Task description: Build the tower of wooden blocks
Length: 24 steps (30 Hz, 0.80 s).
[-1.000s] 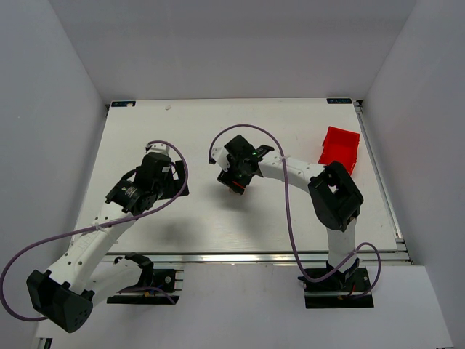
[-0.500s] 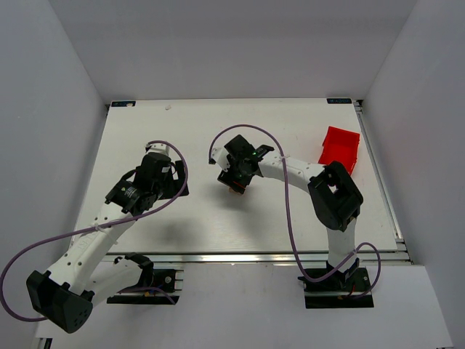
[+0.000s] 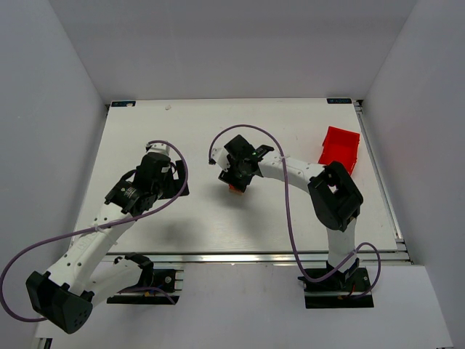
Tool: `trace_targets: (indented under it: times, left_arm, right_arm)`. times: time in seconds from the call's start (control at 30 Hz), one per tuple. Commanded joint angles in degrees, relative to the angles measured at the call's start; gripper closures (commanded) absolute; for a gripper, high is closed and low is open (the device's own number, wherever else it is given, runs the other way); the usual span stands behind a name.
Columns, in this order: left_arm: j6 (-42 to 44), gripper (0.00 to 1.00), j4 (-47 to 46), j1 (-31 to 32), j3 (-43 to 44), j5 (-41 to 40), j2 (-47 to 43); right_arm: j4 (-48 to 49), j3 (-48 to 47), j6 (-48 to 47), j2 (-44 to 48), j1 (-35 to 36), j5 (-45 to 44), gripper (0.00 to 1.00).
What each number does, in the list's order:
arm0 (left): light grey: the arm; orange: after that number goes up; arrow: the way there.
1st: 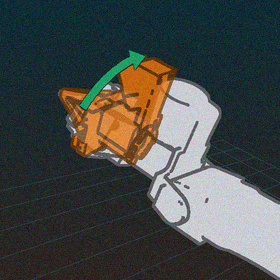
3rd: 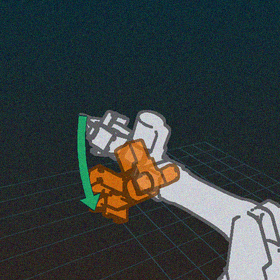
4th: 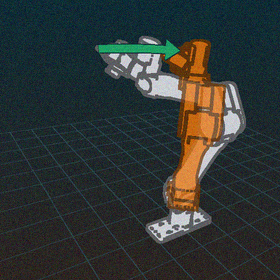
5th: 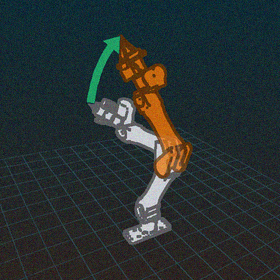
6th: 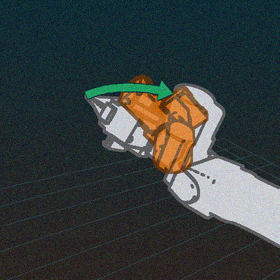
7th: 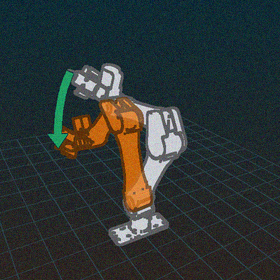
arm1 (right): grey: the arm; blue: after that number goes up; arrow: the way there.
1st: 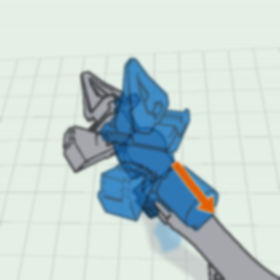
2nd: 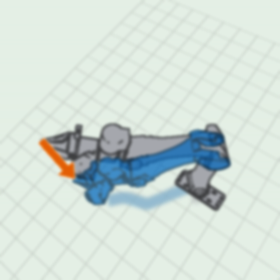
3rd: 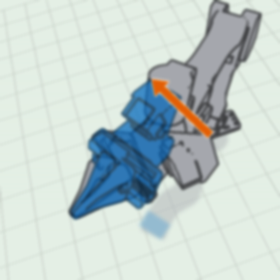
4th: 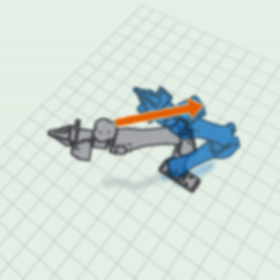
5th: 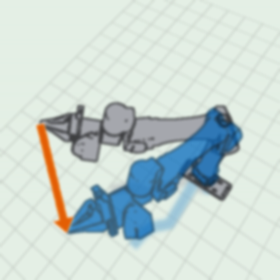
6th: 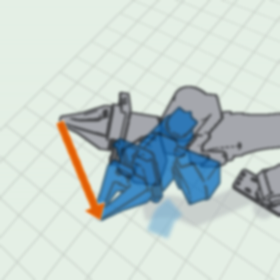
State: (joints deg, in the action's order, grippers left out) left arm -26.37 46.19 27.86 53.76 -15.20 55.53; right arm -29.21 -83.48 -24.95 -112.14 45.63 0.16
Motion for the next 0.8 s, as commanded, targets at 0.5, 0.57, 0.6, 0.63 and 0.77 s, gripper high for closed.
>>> trace_targets:
  times: [0.5, 0.57, 0.6, 0.63, 0.77]
  left_arm:
    - [-3.9, 0.12, -6.0, 0.0, -0.1, 2.5, 0.8]
    - [-5.4, 0.31, -10.2, 0.0, -0.9, 1.9, 2.9]
    - [-5.6, 0.39, -11.7, 0.0, -1.0, 2.5, 4.0]
    - [-5.6, 0.48, -13.1, 0.0, -1.0, 3.3, 5.2]
    - [-4.9, 0.83, -19.7, 0.9, 0.7, 6.0, 14.8]
  right_arm:
    - [4.2, 3.1, 0.1, 8.2, -0.3, 2.4, 0.31]
    - [6.3, 5.7, 2.8, 11.0, -0.5, 0.9, 0.32]
    - [7.1, 6.8, 3.8, 12.1, -0.6, 0.3, 0.34]
    - [8.0, 9.1, 5.2, 14.4, -0.9, -0.2, 0.38]
    - [10.0, 13.4, 12.3, 18.5, -2.7, -4.8, 0.75]
